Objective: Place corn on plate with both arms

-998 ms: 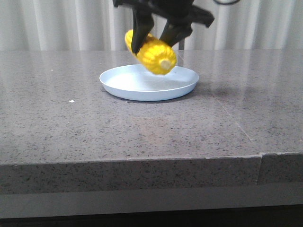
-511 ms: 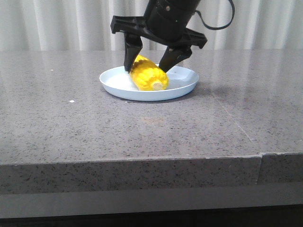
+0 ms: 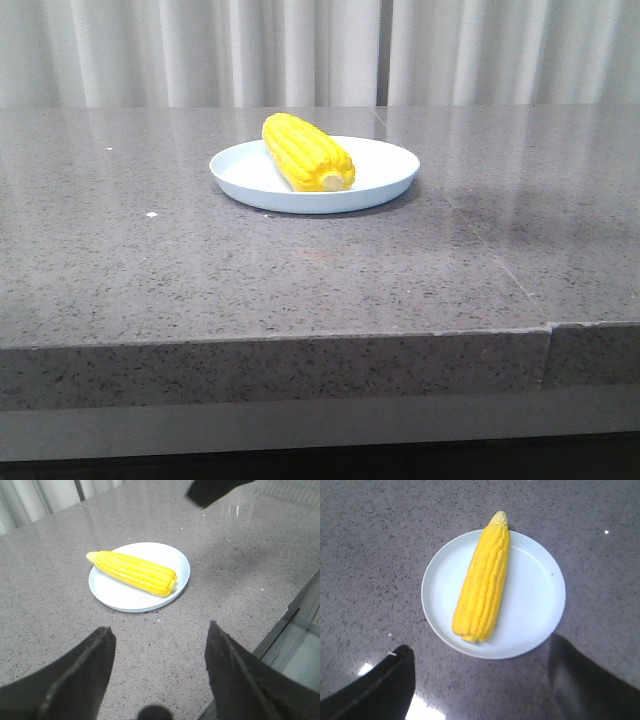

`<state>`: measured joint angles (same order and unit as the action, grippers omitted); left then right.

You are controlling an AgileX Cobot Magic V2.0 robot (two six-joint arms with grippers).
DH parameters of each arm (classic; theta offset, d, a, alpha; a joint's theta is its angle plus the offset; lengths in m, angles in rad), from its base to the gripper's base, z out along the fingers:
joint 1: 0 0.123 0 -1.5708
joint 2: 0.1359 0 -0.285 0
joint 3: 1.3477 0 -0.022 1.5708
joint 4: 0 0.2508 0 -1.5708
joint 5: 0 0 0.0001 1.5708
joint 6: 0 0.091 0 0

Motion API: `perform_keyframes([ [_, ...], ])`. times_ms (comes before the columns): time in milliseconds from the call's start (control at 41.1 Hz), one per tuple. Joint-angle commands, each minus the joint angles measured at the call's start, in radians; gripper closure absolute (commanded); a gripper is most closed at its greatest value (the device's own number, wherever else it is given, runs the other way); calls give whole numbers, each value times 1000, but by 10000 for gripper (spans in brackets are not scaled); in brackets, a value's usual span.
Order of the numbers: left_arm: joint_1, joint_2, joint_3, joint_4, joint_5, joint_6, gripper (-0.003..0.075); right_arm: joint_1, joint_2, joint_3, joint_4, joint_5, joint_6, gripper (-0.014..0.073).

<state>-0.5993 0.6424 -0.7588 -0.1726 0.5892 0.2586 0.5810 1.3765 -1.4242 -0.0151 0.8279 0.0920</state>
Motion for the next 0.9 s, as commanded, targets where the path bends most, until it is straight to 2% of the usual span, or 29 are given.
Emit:
perform_keyframes([
  [0,-8,1,-25,-10,-68,-2,322,-3,-149,65,-35,-42,-19,19],
  [463,-8,1,-25,-10,-68,-2,322,-3,-672,464,-63,-15,-18,19],
  [706,-8,1,-25,-10,-68,-2,326,-3,-821,579,-62,-11,-18,19],
  [779,-8,1,-25,-10,-68,-2,360,-3,-836,587,-62,-11,-18,41],
  [877,-8,1,-25,-10,-68,-2,469,-3,-837,587,-62,-9,-18,159],
])
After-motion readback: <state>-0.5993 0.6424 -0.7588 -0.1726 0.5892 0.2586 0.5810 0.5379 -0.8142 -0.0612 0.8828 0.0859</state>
